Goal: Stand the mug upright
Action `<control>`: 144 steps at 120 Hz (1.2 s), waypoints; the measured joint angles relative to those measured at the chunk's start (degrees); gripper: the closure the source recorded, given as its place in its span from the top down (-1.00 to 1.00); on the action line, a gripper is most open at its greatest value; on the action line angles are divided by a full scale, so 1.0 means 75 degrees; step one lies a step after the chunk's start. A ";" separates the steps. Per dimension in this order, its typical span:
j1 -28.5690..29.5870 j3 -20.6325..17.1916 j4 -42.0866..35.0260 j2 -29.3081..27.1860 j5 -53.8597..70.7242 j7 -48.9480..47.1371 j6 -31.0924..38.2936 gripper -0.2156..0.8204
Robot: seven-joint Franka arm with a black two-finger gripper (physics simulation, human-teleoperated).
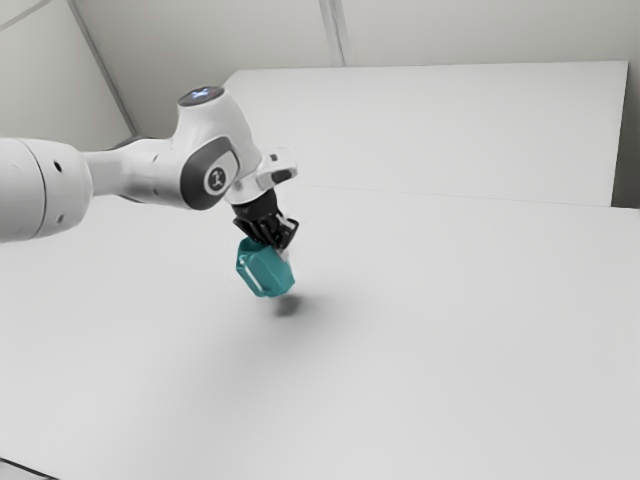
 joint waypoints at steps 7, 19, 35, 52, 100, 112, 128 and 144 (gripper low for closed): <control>0.0156 0.0012 0.0009 0.0015 0.0192 -0.0071 -0.0099 -0.85; 0.0464 0.0017 0.0016 0.0073 0.0409 -0.0178 -0.0215 -0.86; 0.0652 0.0075 0.0149 0.0267 0.0526 -0.0284 -0.0307 -0.86; 0.0663 0.0111 0.0420 0.0527 0.0661 -0.0368 -0.0358 -0.85; 0.0645 0.0103 0.0999 0.1095 0.0795 -0.0552 -0.0768 -0.86; 0.0645 0.0101 0.1014 0.1154 0.0799 -0.0583 -0.0844 -0.86; 0.0634 0.0101 0.1117 0.1229 0.0772 -0.0596 -0.0970 -0.73; 0.0634 0.0098 0.1356 0.1291 0.0754 -0.0604 -0.1102 -0.38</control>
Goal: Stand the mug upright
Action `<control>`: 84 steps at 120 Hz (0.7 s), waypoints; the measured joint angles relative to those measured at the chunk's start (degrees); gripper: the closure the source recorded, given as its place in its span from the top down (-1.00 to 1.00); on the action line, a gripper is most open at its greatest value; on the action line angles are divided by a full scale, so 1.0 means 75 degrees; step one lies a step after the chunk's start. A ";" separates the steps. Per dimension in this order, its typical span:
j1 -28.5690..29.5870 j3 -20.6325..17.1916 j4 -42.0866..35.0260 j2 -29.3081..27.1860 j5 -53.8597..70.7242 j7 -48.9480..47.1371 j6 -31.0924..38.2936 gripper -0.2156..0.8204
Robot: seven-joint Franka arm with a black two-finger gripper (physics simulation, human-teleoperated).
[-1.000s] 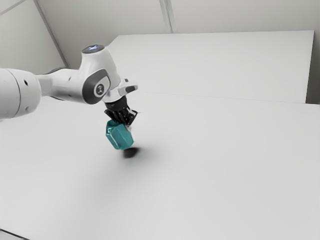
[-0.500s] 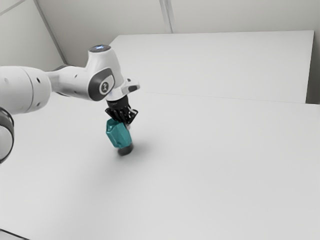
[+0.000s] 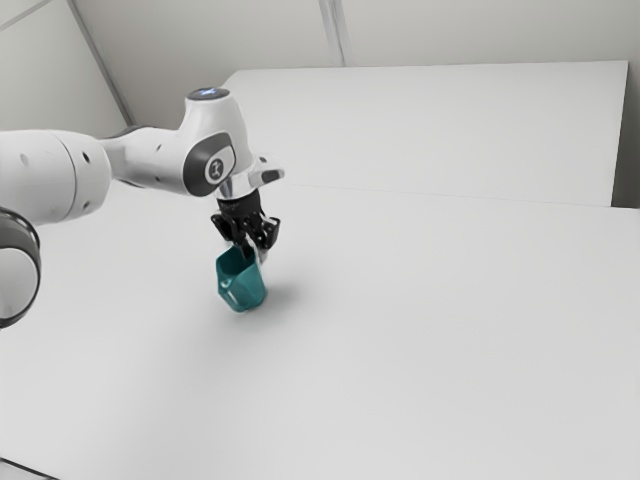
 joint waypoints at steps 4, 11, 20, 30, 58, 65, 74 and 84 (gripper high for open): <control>0.0000 -0.0002 0.0119 0.0040 -0.0003 -0.0002 -0.0053 -0.29; -0.0008 -0.0005 0.0275 0.0082 -0.0006 -0.0005 -0.0128 -0.14; -0.0011 -0.0013 0.0423 0.0107 -0.0008 -0.0008 -0.0198 -0.01; -0.0014 -0.0042 0.0666 0.0101 -0.0015 -0.0012 -0.0276 0.10; -0.0014 -0.0022 0.0807 -0.1152 -0.0025 0.0014 -0.0870 0.37; 0.0008 0.0011 0.0813 -0.1573 -0.0016 0.0043 -0.1143 0.42; -0.0080 0.0197 0.0883 -0.1838 -0.0031 0.0193 -0.1437 0.47; -0.0172 0.0445 0.1037 -0.1928 -0.0078 0.0437 -0.1700 0.51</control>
